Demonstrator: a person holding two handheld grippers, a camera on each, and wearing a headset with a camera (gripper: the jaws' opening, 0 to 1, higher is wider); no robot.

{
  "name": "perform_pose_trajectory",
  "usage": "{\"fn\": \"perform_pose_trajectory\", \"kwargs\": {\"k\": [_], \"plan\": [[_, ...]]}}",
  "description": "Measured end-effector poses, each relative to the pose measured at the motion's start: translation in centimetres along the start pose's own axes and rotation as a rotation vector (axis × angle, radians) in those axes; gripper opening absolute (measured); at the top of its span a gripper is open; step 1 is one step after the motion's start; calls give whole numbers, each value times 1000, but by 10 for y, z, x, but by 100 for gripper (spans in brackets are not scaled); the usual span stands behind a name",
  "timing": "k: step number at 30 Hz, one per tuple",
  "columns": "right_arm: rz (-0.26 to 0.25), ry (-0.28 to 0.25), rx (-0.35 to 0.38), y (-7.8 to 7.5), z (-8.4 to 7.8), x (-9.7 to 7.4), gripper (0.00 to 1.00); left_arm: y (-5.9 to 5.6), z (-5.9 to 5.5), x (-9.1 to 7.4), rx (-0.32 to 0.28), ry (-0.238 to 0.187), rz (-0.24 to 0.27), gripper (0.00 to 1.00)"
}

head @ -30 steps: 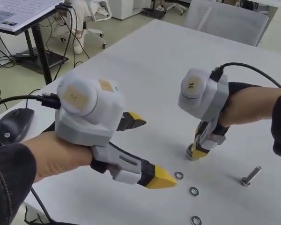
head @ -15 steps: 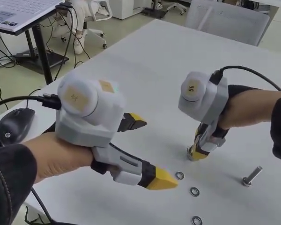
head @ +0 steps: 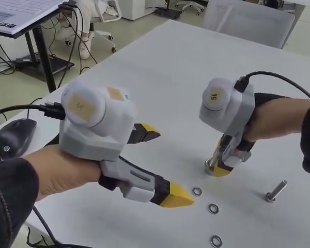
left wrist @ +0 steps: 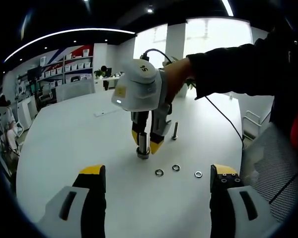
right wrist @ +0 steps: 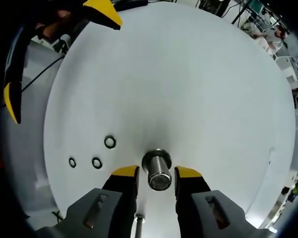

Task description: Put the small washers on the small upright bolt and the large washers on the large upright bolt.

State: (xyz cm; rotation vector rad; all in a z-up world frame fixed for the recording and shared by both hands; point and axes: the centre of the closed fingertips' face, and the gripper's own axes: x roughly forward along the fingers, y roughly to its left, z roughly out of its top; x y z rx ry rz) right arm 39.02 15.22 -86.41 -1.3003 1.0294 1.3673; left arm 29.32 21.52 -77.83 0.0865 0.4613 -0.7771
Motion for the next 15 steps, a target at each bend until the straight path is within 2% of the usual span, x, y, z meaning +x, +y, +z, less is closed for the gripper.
{"fn": "perform_pose_trajectory", "kwargs": {"k": [4,15], "plan": [[-5,-6,15,0,-6,-2,30,0,-1,0,1,1,0,87],[-6,-8,60,13,-23,-7,30,-2,-2,1,5,7,-6,87]]}}
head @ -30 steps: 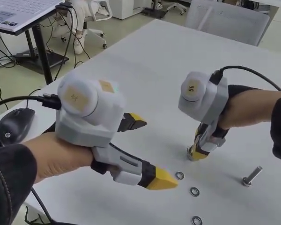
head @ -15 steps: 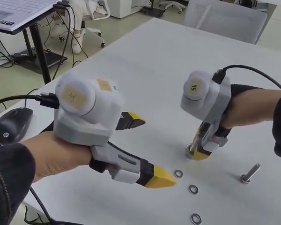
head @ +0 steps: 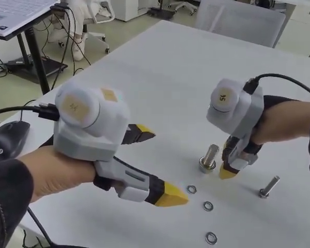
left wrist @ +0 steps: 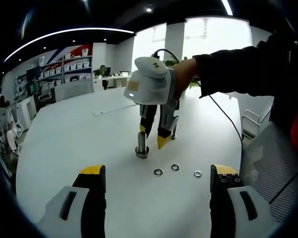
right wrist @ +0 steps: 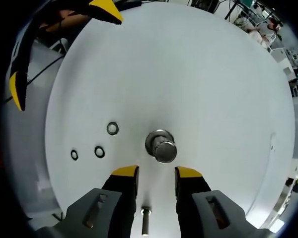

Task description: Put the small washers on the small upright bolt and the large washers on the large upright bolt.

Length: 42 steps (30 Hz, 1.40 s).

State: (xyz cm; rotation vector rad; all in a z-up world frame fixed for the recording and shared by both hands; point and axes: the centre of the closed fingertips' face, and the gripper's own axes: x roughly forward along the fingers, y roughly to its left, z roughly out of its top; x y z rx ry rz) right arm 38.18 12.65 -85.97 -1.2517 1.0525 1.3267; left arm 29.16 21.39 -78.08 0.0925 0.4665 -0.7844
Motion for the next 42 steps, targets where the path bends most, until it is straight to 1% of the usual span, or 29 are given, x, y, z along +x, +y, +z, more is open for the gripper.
{"fn": "perform_pose_trajectory", "kwargs": {"k": [9,19,26,34,38,42], "plan": [[3,-11,20,7,-4,-3,30,1,-1,0,1,3,0,87],[18,-40,37,23,2,-8,30,0,1,0,1,4,3,87],[42,-79,40,38,13,-8,30,-1,1,0,2,8,2,87],[47,-89,21,46,24,-5,29,-3,0,0,7,15,-2,87],[55,-94,6,52,31,-1,29,-3,-1,0,8,19,-3,87],[54,-102,-7,54,39,3,28,-2,-1,0,8,18,-1,87]]}}
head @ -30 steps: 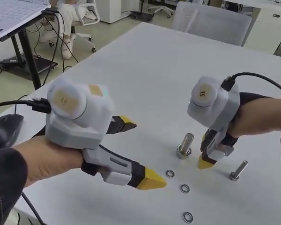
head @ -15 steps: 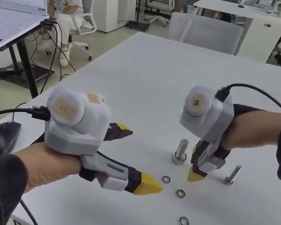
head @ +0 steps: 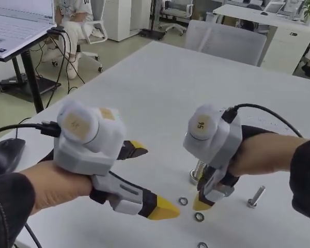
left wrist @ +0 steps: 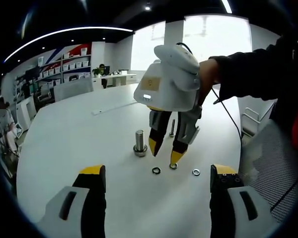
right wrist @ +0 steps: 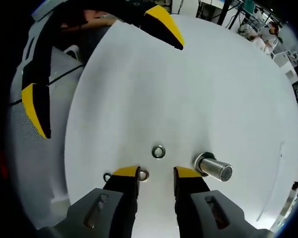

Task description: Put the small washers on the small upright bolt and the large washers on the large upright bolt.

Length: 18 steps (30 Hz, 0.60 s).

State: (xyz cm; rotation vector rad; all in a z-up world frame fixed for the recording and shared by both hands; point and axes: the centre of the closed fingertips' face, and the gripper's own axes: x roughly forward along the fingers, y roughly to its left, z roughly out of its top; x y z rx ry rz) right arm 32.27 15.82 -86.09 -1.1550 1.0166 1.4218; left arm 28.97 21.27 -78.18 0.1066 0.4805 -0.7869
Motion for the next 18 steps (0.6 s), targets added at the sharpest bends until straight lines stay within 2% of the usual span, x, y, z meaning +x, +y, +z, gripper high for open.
{"fn": "perform_pose_trajectory", "kwargs": {"k": [18], "plan": [[-9,1,-37,-2,11,16,21,1,0,0,-1,-3,0,87]]}}
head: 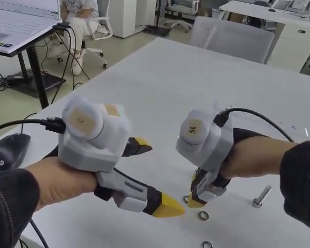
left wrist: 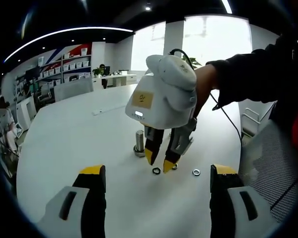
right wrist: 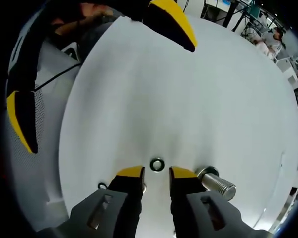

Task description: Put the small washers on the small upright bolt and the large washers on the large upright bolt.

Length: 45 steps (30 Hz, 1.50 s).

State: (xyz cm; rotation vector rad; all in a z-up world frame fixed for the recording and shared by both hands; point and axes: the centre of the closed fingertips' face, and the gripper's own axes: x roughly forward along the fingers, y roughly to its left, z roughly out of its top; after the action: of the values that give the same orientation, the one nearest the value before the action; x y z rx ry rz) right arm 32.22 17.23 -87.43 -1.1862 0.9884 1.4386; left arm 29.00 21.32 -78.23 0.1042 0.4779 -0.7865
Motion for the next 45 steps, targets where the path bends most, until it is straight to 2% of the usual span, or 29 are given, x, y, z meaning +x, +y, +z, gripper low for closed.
{"fn": "perform_pose_trajectory", "kwargs": {"k": [23,45], "plan": [[-9,11,-49,4,2,5,16,0,2,-1,-2,-10,-1,86],[-13,15,-48,1,-2,3,14,0,1,-1,-2,-6,-4,86]]}}
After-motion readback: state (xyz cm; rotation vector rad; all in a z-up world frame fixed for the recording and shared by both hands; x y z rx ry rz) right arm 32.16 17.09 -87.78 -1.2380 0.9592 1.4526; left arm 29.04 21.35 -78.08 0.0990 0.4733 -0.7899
